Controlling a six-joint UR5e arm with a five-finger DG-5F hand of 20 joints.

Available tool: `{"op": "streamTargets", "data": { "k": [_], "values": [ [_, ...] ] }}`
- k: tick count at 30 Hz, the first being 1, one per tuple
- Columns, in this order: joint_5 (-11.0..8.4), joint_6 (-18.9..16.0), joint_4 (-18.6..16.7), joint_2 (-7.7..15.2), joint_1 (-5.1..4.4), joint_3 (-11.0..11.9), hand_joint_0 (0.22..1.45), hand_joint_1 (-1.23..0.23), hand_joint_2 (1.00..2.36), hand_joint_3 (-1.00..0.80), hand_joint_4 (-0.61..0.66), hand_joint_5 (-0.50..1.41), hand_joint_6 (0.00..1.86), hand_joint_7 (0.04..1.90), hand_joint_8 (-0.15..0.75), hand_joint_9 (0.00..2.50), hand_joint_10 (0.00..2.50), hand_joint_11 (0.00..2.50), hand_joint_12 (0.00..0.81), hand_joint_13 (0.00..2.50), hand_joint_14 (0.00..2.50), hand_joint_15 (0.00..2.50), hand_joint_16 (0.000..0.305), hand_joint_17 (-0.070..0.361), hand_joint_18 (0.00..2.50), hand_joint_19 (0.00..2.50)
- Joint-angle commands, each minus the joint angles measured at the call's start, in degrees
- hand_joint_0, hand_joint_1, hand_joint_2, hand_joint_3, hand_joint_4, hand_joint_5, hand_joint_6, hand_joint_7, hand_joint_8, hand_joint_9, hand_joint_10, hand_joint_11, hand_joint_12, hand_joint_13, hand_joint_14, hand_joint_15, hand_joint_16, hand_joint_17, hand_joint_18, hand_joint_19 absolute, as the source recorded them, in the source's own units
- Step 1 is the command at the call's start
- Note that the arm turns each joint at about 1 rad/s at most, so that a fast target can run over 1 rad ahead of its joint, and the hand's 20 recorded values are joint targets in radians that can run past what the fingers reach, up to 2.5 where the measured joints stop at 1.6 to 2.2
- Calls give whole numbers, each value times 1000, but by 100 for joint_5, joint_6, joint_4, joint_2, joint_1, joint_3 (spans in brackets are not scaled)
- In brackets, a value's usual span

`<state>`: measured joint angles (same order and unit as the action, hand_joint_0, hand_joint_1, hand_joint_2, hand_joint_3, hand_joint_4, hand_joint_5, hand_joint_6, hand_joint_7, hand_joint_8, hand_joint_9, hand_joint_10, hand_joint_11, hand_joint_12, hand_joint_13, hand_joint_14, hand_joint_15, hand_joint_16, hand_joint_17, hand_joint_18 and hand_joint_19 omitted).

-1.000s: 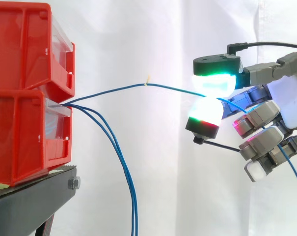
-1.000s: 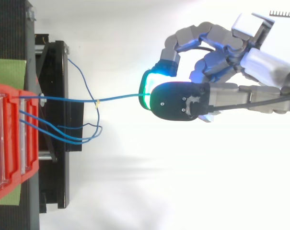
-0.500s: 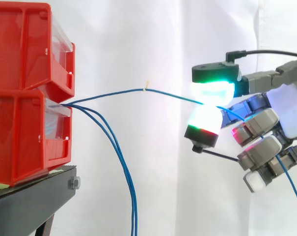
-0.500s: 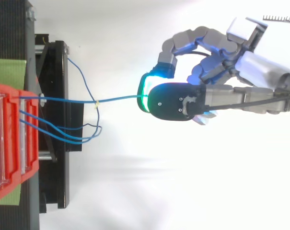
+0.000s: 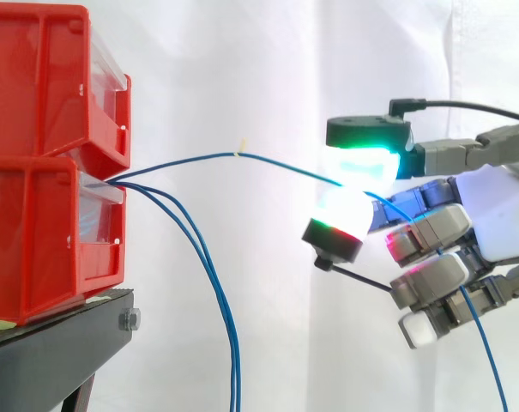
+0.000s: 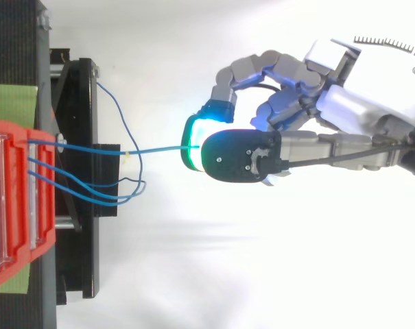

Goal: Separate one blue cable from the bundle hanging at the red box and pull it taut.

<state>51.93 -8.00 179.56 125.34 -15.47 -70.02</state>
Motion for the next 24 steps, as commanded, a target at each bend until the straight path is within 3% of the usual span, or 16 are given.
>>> {"op": "streamTargets", "data": {
  "k": [1, 7, 24],
  "values": [
    [10, 88, -316, -1, 0, -3, 666, -724, 1026, -20, -270, -183, 946, 1195, 209, 993, 709, 1576, 316, 1135, 29, 1675, 46, 103, 704, 803],
    [1, 114, -492, -1, 0, -3, 667, -724, 1026, -24, -263, -183, 946, 1195, 208, 995, 708, 1576, 315, 1137, 35, 1668, 46, 103, 706, 804],
    [-16, 114, -492, -1, 0, -3, 666, -719, 1026, -71, -239, -192, 945, 1162, 207, 994, 719, 1567, 312, 1141, 22, 1674, 46, 103, 711, 802]
  ]
}}
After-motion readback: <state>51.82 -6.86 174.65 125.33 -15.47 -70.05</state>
